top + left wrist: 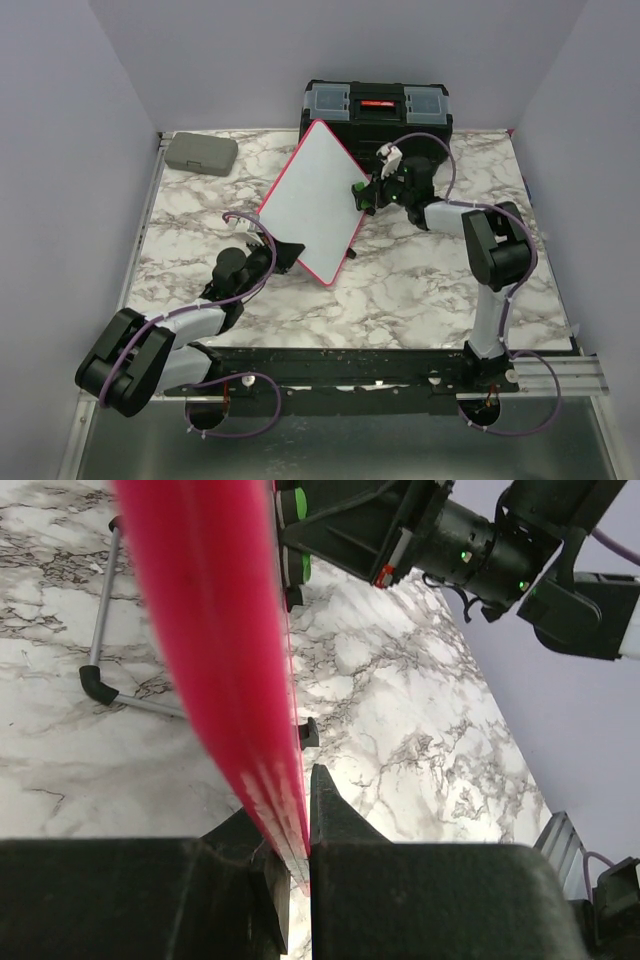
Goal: Erase the whiteboard
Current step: Erase the whiteboard at the whiteboard stand.
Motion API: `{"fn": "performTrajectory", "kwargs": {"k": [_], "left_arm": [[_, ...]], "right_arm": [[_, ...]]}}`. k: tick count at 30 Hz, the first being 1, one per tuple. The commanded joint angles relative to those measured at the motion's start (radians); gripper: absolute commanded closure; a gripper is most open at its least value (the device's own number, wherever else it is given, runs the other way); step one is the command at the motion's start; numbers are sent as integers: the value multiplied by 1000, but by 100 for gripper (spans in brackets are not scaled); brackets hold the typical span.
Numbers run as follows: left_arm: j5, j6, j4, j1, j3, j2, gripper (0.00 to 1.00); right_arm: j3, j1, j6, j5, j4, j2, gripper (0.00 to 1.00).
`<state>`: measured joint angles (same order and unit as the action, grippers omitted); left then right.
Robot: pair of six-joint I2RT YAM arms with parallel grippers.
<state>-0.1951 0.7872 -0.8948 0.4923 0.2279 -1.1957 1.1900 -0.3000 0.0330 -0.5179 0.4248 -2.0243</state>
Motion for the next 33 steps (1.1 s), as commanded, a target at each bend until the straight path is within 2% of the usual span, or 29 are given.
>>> {"fn": "performTrajectory", "kwargs": {"k": [1, 4, 7, 12, 17, 27, 30, 33], "left_arm": [[-173, 49, -132, 32, 45, -3, 100], [-171, 52, -132, 32, 48, -3, 100], [-172, 48, -118, 32, 54, 2, 100], [-178, 47, -115, 32, 55, 7, 100], [-178, 44, -107, 32, 48, 18, 100], [-185, 50, -121, 32, 55, -1, 100], [-186, 46, -115, 32, 56, -1, 100], [-188, 46, -125, 32, 54, -11, 100]], "right_arm": [[-155, -120, 80, -93, 10, 25, 99], [-255, -201, 169, -164, 144, 102, 99], [-313, -240, 267, -171, 224, 146, 99], [-315, -177, 348, 52, 244, 126, 99], [-194, -56, 391, 200, 151, 43, 99], [26, -25, 363, 461, -35, -79, 99], [16, -23, 367, 433, -85, -85, 99], [-10, -22, 364, 313, -133, -86, 99]]}}
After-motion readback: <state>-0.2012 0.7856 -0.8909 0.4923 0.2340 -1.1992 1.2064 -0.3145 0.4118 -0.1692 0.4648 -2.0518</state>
